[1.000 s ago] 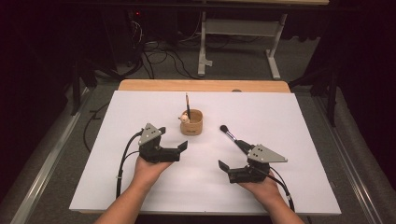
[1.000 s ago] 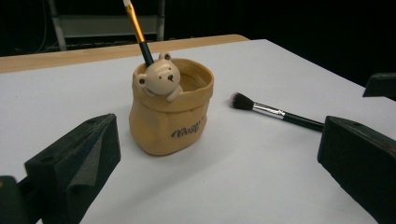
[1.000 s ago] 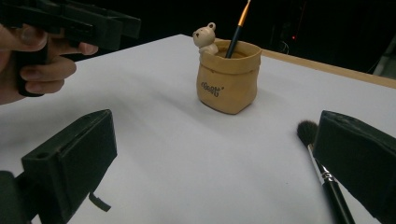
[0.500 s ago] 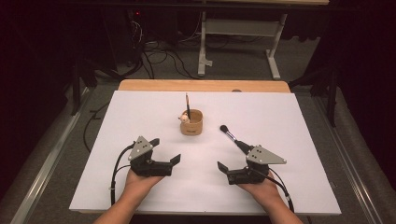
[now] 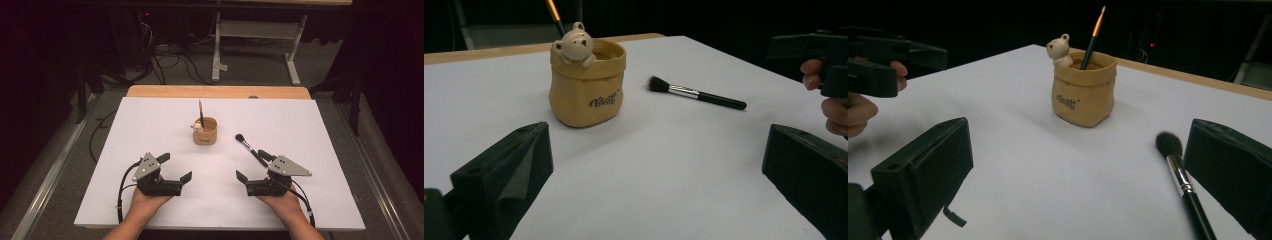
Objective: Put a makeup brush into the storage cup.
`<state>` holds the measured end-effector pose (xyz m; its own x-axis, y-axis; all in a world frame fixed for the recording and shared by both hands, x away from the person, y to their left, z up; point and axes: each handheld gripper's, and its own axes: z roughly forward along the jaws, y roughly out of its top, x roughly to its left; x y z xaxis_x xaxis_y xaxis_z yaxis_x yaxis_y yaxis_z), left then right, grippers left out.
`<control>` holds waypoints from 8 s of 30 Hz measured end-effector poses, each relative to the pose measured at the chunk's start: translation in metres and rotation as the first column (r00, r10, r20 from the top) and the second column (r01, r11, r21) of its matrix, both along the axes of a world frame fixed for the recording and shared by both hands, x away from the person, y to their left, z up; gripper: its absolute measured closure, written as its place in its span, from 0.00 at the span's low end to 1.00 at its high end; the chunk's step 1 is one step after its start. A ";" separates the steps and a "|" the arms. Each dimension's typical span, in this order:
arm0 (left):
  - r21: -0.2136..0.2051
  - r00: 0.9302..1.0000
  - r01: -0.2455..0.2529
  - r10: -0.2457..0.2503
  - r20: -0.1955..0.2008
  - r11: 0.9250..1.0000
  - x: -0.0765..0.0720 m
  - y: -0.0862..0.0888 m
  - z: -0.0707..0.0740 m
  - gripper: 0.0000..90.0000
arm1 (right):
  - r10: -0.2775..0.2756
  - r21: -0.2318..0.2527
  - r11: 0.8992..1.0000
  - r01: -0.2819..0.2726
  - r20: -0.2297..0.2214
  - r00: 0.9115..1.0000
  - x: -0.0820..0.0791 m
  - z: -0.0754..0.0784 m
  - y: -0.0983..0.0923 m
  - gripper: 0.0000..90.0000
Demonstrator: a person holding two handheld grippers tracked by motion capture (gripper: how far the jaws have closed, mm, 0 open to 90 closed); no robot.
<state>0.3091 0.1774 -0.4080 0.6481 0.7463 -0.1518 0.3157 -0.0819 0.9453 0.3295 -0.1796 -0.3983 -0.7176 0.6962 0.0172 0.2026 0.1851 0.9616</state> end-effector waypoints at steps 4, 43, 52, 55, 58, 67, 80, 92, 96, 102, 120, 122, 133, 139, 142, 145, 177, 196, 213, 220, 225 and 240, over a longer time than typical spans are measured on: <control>0.002 1.000 0.001 -0.001 0.005 1.000 0.000 0.000 0.001 0.01 | -0.014 0.000 1.000 0.014 0.001 1.000 0.001 0.001 -0.002 0.01; 0.004 1.000 -0.008 0.008 -0.010 1.000 0.005 0.003 0.003 0.01 | -0.121 -0.193 0.975 0.106 -0.065 0.991 0.006 -0.009 -0.019 0.01; 0.006 1.000 -0.002 0.002 -0.008 1.000 0.004 0.003 0.003 0.01 | -0.128 -0.245 0.964 0.100 -0.102 0.987 0.009 -0.014 -0.016 0.01; 0.007 1.000 -0.001 0.001 -0.007 1.000 0.004 0.004 0.003 0.01 | -0.132 -0.262 0.960 0.099 -0.111 0.985 0.010 -0.015 -0.016 0.01; 0.007 1.000 0.001 -0.001 -0.007 1.000 0.004 0.004 0.004 0.01 | -0.140 -0.278 0.955 0.100 -0.126 0.982 0.010 -0.016 -0.016 0.01; 0.010 1.000 0.005 -0.005 -0.001 1.000 0.003 0.003 0.004 0.01 | -0.150 -0.326 0.941 0.090 -0.165 0.975 0.014 -0.019 -0.016 0.01; 0.016 1.000 0.016 -0.016 -0.003 1.000 0.004 0.002 0.003 0.01 | -0.154 -0.393 0.918 0.057 -0.219 0.964 0.017 -0.026 -0.014 0.01; 0.022 1.000 0.017 -0.017 -0.002 1.000 0.003 0.002 0.003 0.01 | -0.169 -0.415 0.908 0.049 -0.259 0.951 0.019 -0.029 -0.014 0.01; 0.026 1.000 0.017 -0.017 -0.005 1.000 0.003 0.001 0.003 0.01 | -0.183 -0.410 0.910 0.061 -0.267 0.946 0.020 -0.029 -0.015 0.01; 0.023 1.000 0.018 -0.018 -0.002 1.000 0.002 0.000 0.003 0.01 | -0.200 -0.408 0.910 0.069 -0.287 0.937 0.022 -0.030 -0.015 0.01; -0.011 1.000 0.001 -0.001 0.018 1.000 0.002 0.006 0.008 0.01 | -0.265 -0.493 0.869 0.042 -0.393 0.880 0.028 -0.016 -0.028 0.11; -0.011 1.000 -0.001 0.001 0.021 1.000 0.002 0.009 0.009 0.01 | -0.264 -0.510 0.860 0.025 -0.402 0.877 0.029 -0.014 -0.027 0.12; -0.009 1.000 0.005 -0.005 0.023 1.000 0.001 0.008 0.009 0.01 | -0.272 -0.568 0.821 -0.052 -0.471 0.839 0.036 -0.001 -0.024 0.18; -0.015 1.000 -0.008 0.009 0.028 1.000 0.002 0.013 0.010 0.01 | -0.274 -0.597 0.796 -0.101 -0.504 0.819 0.040 0.002 -0.024 0.20; -0.015 1.000 -0.009 0.009 0.026 1.000 0.002 0.014 0.010 0.01 | -0.278 -0.606 0.787 -0.115 -0.514 0.812 0.043 0.003 -0.025 0.22; -0.010 1.000 -0.006 0.006 0.026 1.000 0.002 0.013 0.010 0.01 | -0.283 -0.622 0.769 -0.146 -0.537 0.795 0.047 0.002 -0.024 0.25; -0.008 0.999 -0.008 0.008 0.032 1.000 0.002 0.014 0.010 0.01 | -0.274 -0.643 0.722 -0.257 -0.606 0.746 0.108 0.027 -0.010 0.55; 0.005 0.998 -0.014 0.013 0.055 1.000 0.000 0.013 0.011 0.02 | -0.271 -0.647 0.704 -0.292 -0.625 0.732 0.127 0.019 0.003 0.71; 0.022 0.996 -0.003 0.001 0.086 1.000 -0.002 0.012 0.012 0.00 | -0.289 -0.673 0.674 -0.305 -0.620 0.729 0.132 0.011 0.012 0.82; 0.002 0.997 0.002 -0.003 0.076 1.000 -0.002 0.013 0.012 0.00 | -0.298 -0.683 0.663 -0.307 -0.617 0.729 0.134 0.009 0.014 0.84; 0.006 0.997 0.008 -0.008 0.074 1.000 -0.003 0.012 0.012 0.00 | -0.304 -0.692 0.649 -0.315 -0.616 0.726 0.136 0.007 0.015 0.86; -0.007 0.998 0.011 -0.011 0.066 1.000 -0.003 0.011 0.013 0.00 | -0.310 -0.697 0.647 -0.310 -0.612 0.728 0.137 0.008 0.016 0.91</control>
